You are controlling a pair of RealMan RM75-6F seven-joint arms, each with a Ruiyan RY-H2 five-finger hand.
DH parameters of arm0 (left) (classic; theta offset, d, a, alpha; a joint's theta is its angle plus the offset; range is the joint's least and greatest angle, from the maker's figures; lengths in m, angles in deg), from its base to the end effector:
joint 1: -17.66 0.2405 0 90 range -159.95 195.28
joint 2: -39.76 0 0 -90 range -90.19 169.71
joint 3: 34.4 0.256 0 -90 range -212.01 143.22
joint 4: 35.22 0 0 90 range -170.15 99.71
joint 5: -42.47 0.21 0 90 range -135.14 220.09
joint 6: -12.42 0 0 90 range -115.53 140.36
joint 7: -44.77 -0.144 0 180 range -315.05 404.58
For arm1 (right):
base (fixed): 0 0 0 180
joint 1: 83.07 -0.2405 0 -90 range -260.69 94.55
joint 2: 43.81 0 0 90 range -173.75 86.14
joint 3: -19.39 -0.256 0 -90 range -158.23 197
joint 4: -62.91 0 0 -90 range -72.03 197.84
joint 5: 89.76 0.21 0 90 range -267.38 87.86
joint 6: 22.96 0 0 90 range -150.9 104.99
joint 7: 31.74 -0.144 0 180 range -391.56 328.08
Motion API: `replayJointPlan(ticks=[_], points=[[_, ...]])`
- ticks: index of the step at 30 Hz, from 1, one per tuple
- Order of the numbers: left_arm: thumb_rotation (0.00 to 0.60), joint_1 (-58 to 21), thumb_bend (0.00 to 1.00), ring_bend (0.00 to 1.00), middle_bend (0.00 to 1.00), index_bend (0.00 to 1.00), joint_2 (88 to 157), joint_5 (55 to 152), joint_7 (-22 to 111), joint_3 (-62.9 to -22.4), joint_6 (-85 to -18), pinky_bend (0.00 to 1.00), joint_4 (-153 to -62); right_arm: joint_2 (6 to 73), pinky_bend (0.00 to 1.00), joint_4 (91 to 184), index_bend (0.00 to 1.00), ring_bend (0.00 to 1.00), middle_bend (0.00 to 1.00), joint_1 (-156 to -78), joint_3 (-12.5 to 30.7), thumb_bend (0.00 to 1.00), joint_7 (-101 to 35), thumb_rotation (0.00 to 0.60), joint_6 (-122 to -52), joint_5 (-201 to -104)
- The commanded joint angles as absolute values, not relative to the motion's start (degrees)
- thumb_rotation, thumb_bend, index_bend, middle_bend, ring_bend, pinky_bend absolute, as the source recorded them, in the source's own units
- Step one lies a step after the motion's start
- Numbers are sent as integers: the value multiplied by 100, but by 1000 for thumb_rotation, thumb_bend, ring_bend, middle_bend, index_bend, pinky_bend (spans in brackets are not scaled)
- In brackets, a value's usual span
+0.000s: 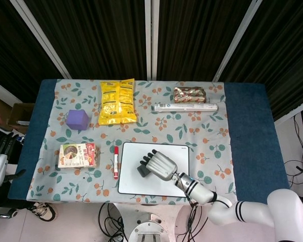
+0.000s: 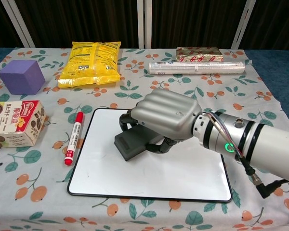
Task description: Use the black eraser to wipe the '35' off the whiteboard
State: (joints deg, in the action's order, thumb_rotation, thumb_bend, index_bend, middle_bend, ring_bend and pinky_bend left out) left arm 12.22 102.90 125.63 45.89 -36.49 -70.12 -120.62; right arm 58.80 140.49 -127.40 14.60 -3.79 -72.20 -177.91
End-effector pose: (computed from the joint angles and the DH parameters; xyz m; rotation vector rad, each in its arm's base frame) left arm -0.3440 0.1834 0.1747 -1.3964 -0.8638 -0.7684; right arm -0.0889 -0.2733 -0.1095 2.3529 -0.4316 0.9602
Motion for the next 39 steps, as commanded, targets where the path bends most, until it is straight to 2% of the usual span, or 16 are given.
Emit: replayJointPlan(ticks=[1,11,15,22,39], points=[[600,1222,0,18,38,21,10293,12564,4604,-3648,-7004,138,-12043,6061,810,13855,880,717,777,-12850,1328,349,-397,600,-7204,-17694],[600,1235,0,18,38,21,10262,12517,4657,-3661,-6975,138,-11987,6516,810,12998,880,717,778,-13202,937,351,-558,600,-7148,-17404],[600,1237,0,18,38,22,10260,12512,4665,-3659,-6960,138,-11980,6539,810,12861,880,717,778,-13252,909,354,-623,600,-7164,-17339],[600,1218,0,17,38,21,10271,12554,4629,-3650,-6944,138,-12010,6236,815,13147,888,723,783,-13112,1157,353,-661,600,-7298,-17385],[600,1154,0,18,38,22,10273,12674,4342,-3638,-6952,138,-12303,4998,817,14660,891,723,785,-12429,1869,352,-379,600,-7543,-17156]])
